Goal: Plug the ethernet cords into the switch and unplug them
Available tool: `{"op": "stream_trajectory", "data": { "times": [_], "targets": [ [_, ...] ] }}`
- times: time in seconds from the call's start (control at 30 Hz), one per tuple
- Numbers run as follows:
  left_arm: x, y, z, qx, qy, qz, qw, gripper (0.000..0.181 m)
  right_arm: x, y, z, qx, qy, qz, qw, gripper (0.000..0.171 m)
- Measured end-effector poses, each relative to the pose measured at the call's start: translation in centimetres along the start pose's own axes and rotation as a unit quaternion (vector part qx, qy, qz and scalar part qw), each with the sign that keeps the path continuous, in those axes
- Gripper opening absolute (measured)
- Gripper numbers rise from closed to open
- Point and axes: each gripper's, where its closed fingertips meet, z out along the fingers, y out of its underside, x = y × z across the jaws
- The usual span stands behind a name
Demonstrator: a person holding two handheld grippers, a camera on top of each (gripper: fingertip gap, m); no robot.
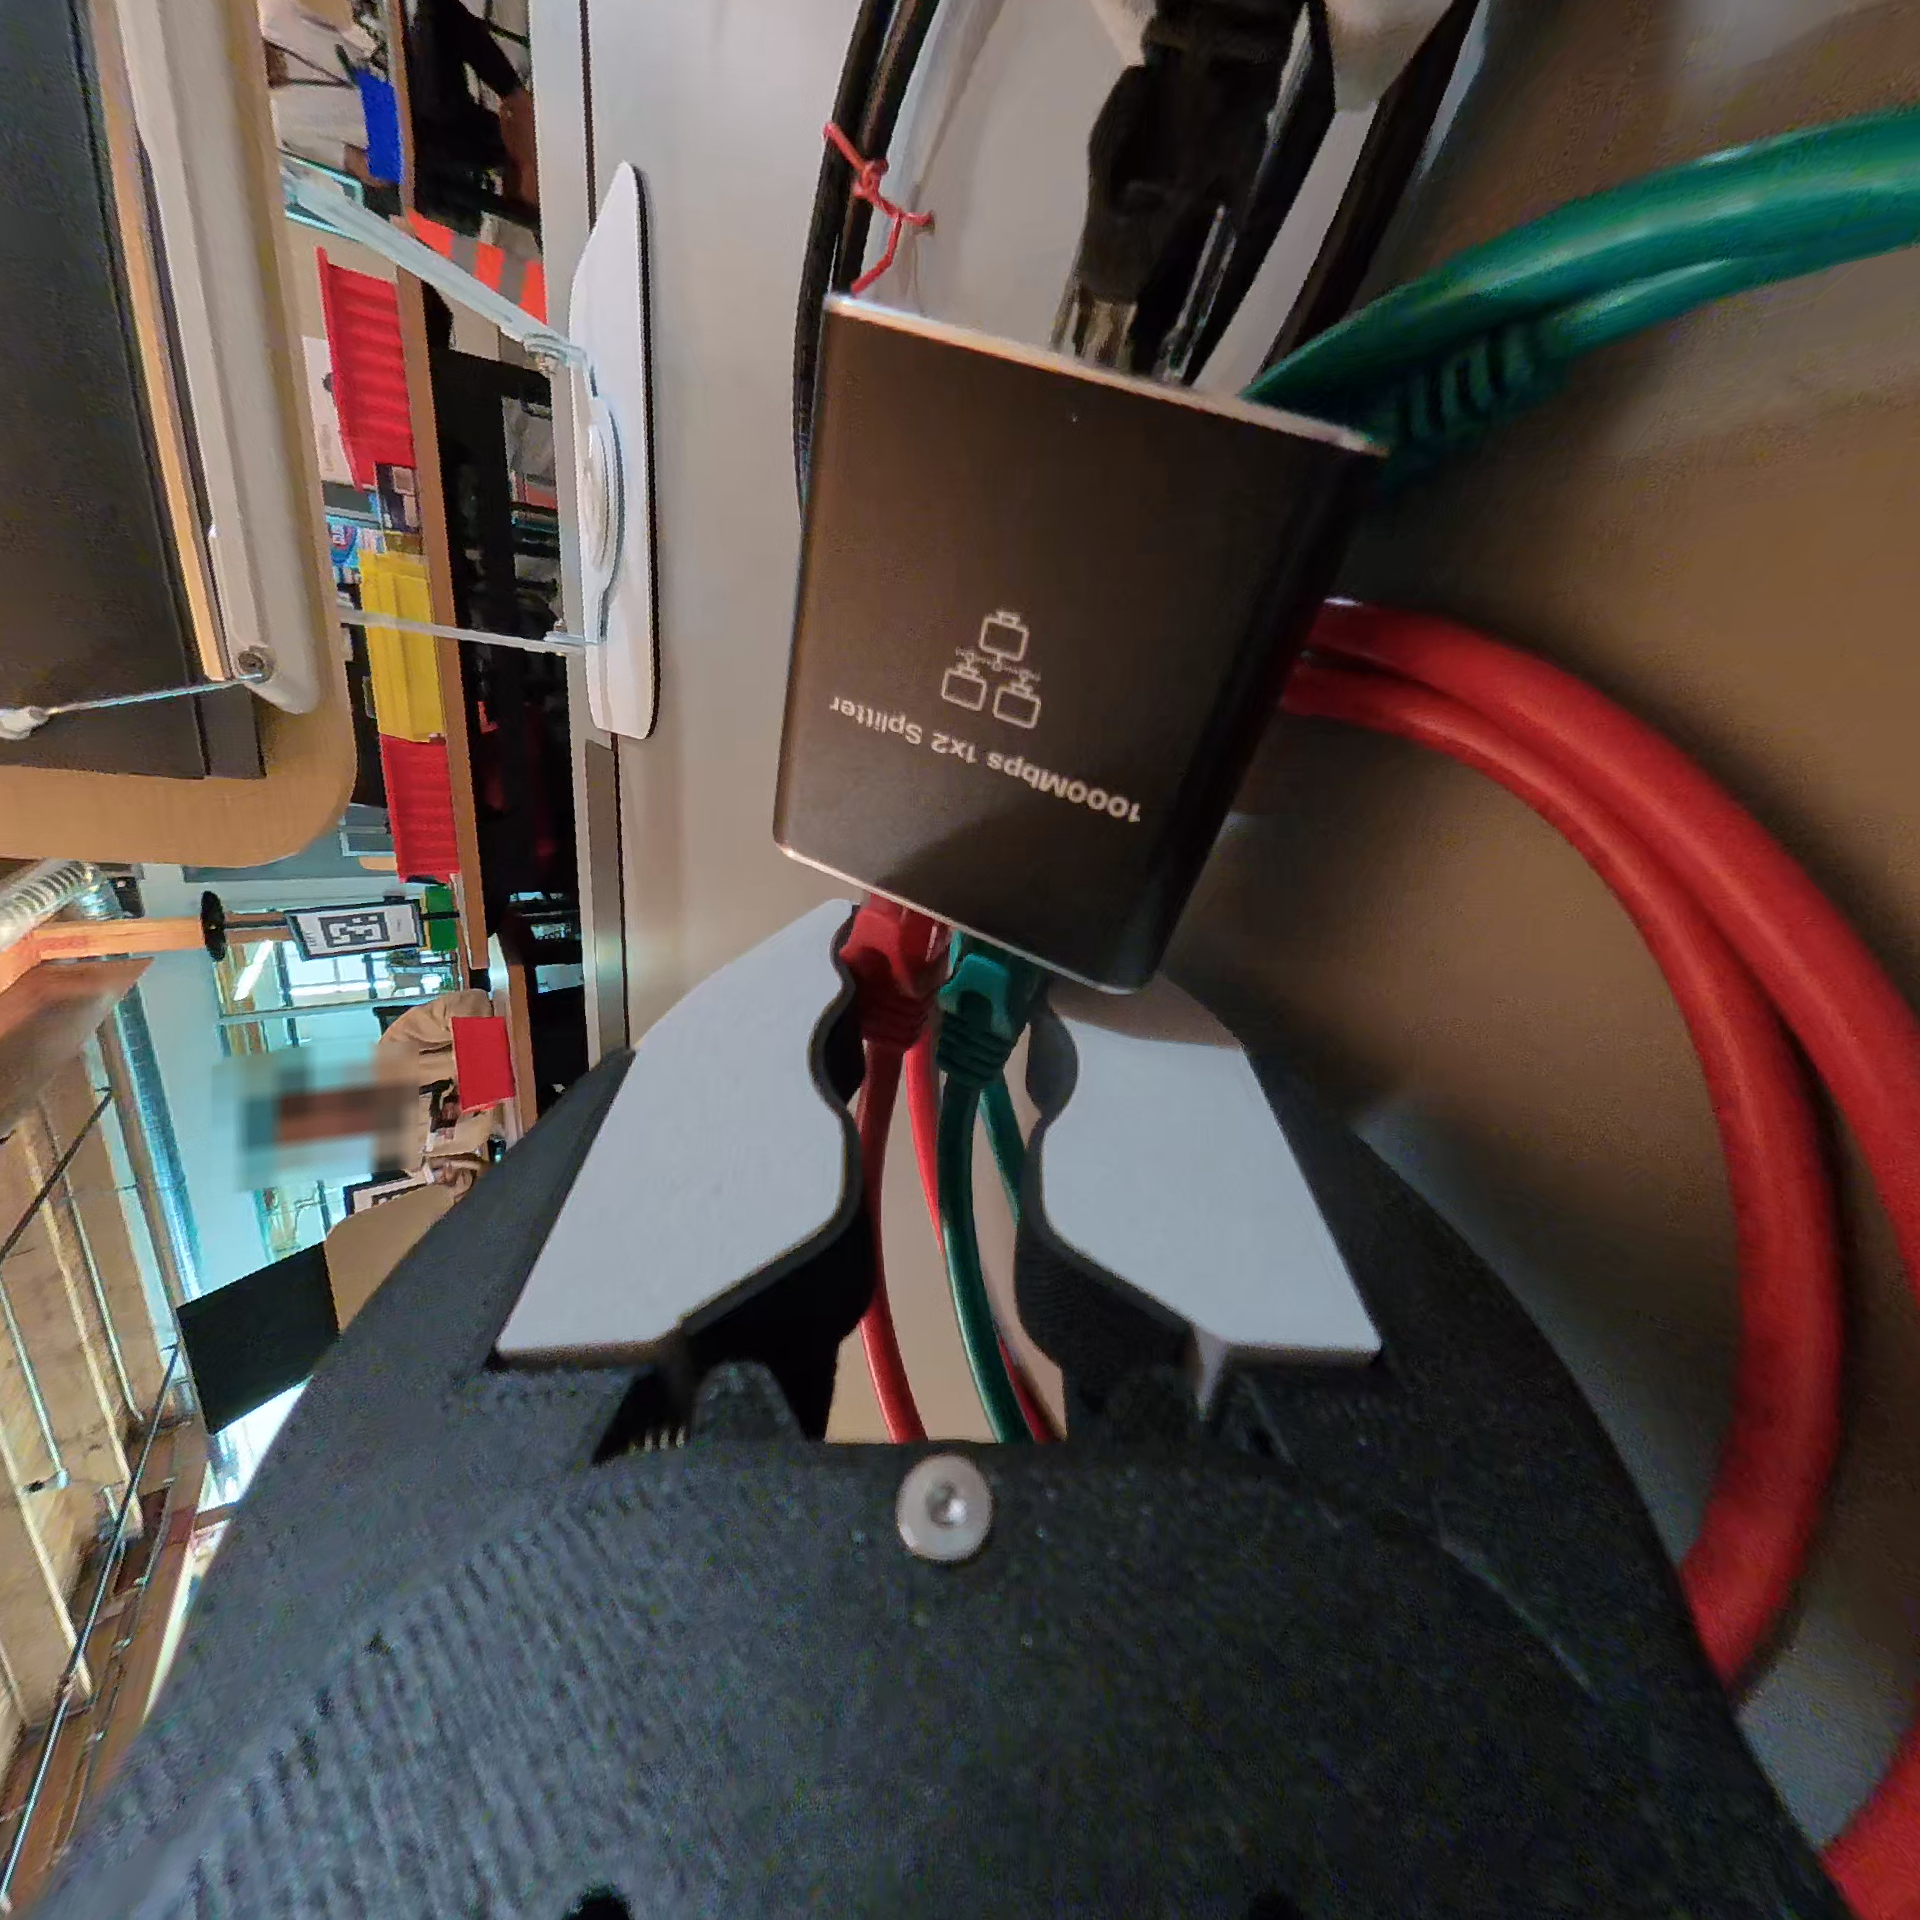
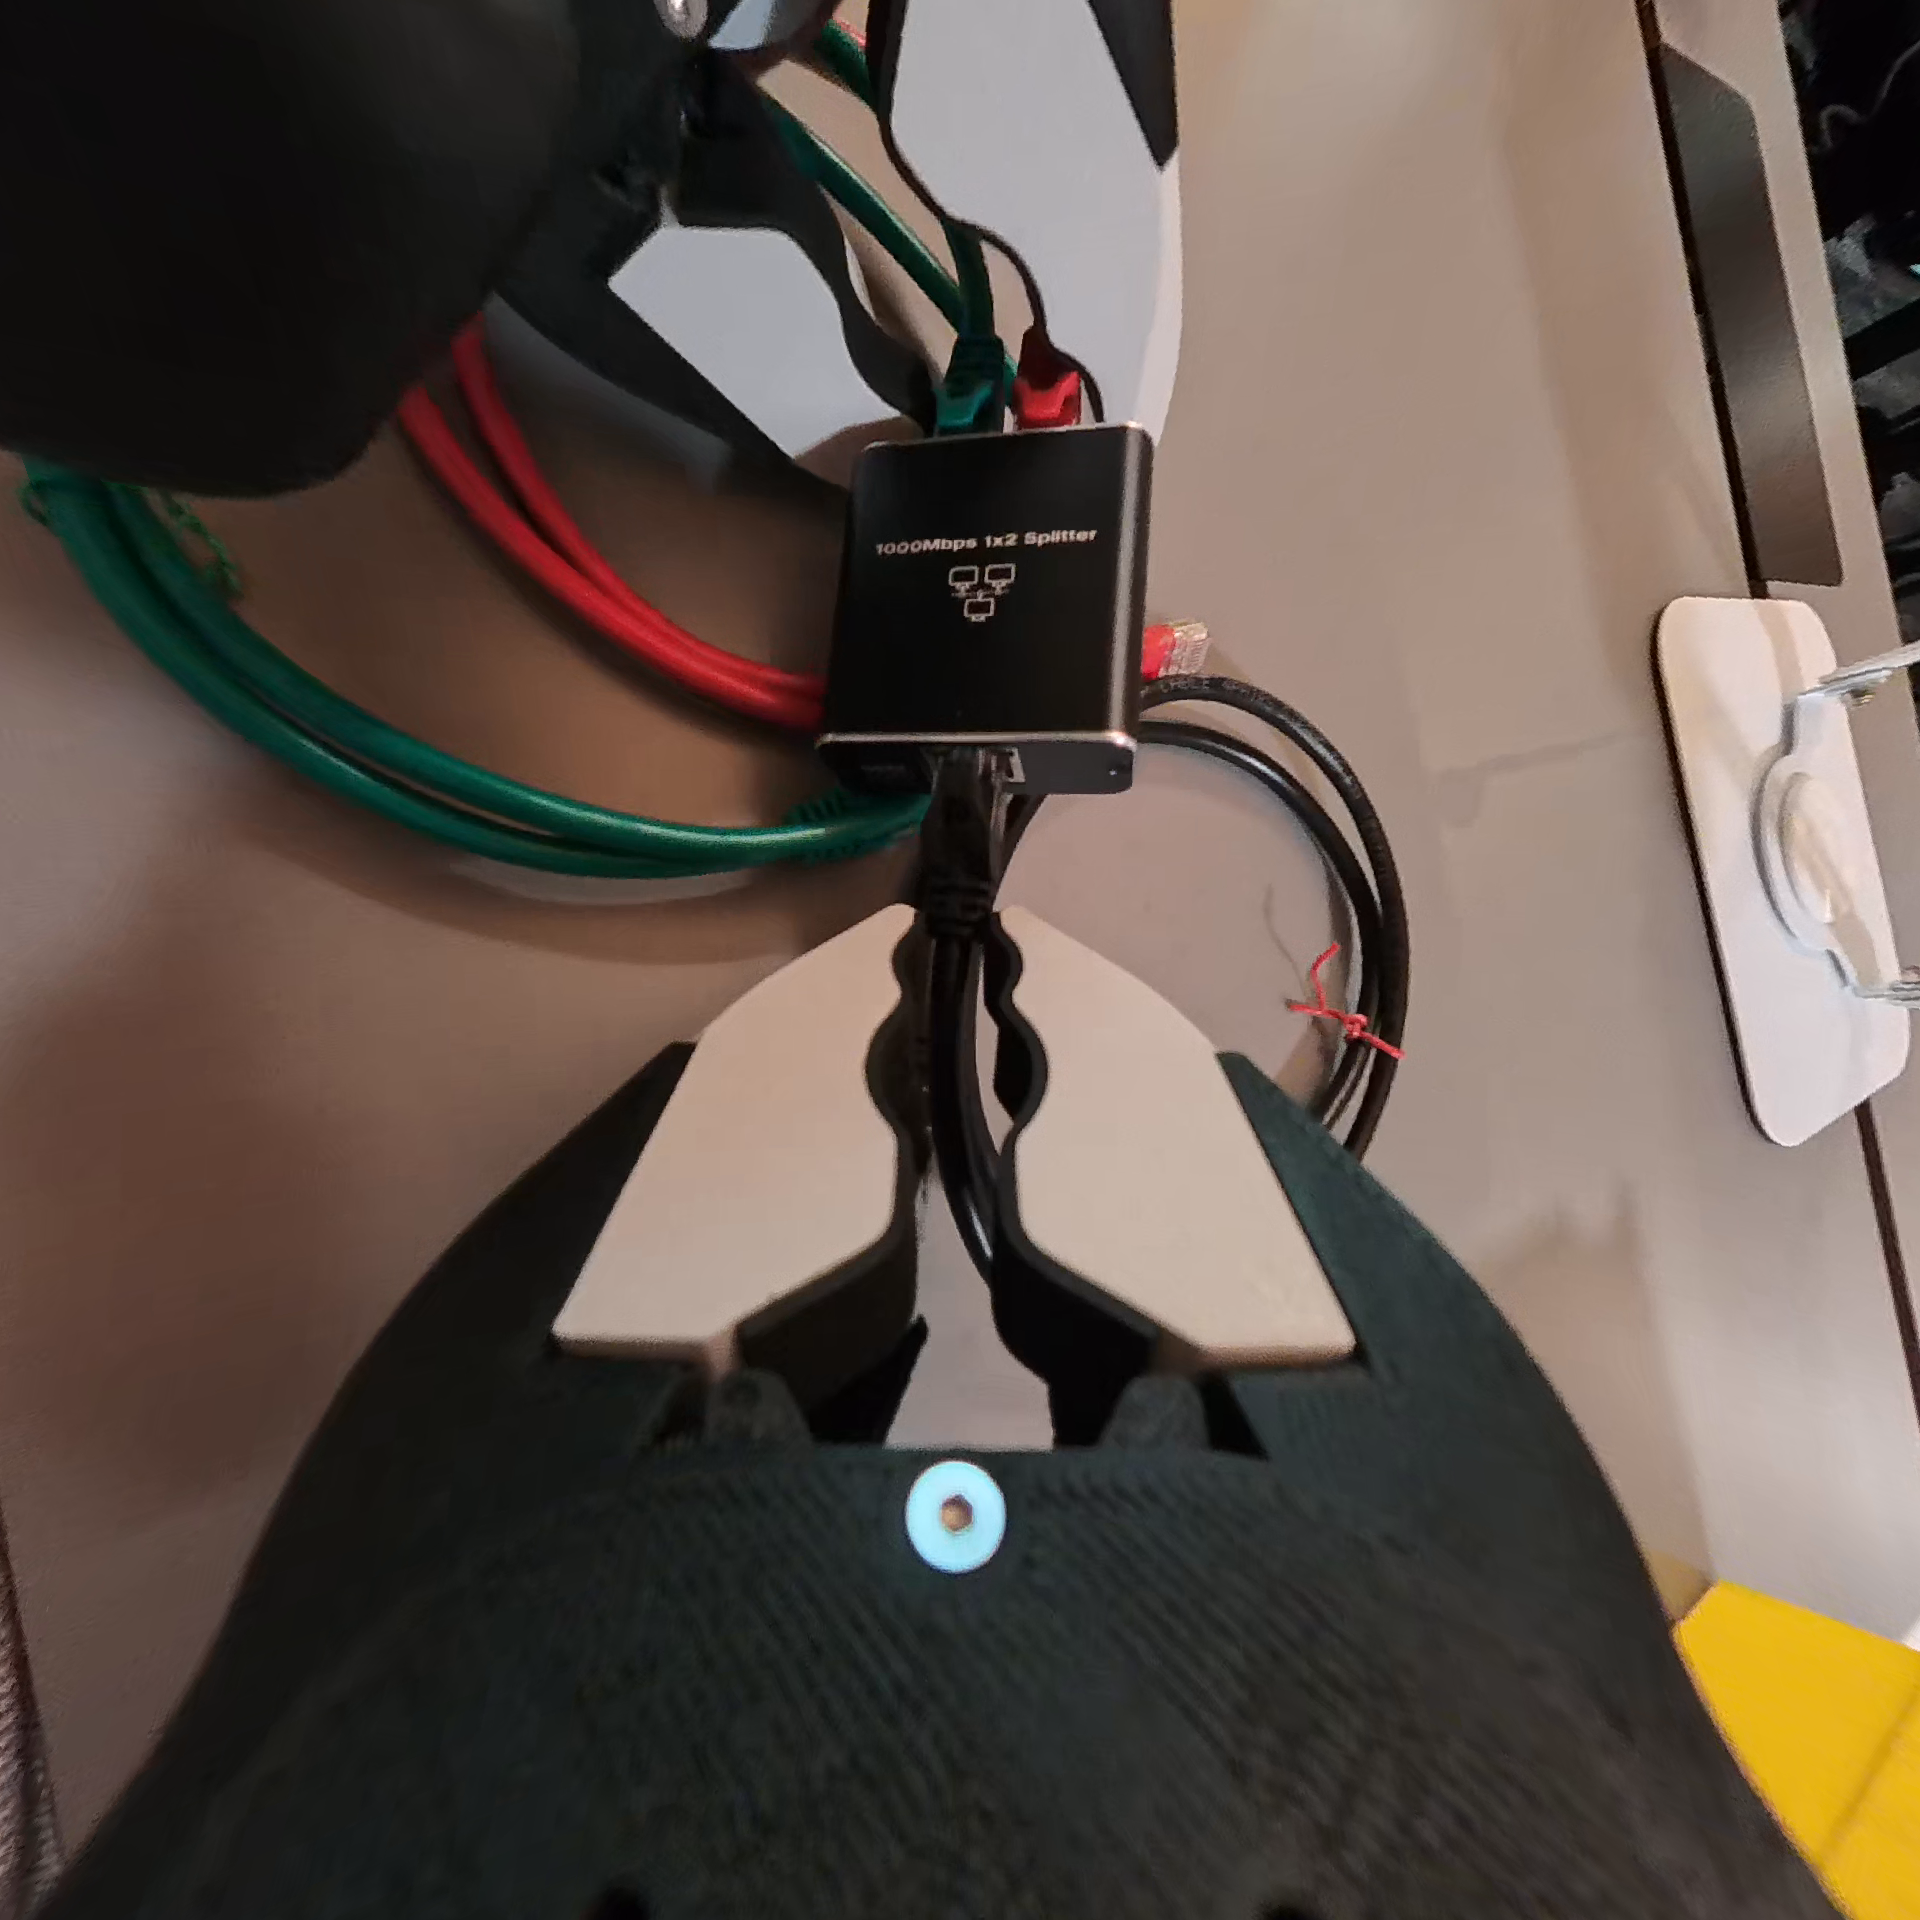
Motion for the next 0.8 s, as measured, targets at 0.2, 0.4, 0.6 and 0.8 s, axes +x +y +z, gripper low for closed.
{"op": "stream_trajectory", "data": {
  "times": [0.2, 0.4, 0.6, 0.8],
  "targets": [
    [0.03, 0.04, 0.04, -0.001, 0.003, -0.016, 1.000, 0.024, 0.20, -0.08, 0.19, 0.002, 0.001, 0.021, 1.000, 0.009],
    [0.00, -0.02, 0.05, -0.002, -0.005, -0.008, 1.000, 0.024, -0.48, -0.12, 0.42, -0.002, -0.014, 0.015, 1.000, 0.009],
    [-0.05, -0.03, 0.08, -0.006, -0.011, -0.004, 1.000, 0.025, -0.58, -0.21, 0.68, 0.004, -0.018, 0.028, 0.999, 0.009],
    [-0.29, 0.53, 0.29, -0.012, -0.007, -0.012, 1.000, 0.025, 0.18, -0.64, 0.77, 0.026, -0.007, 0.041, 0.999, 0.010]
  ]
}}
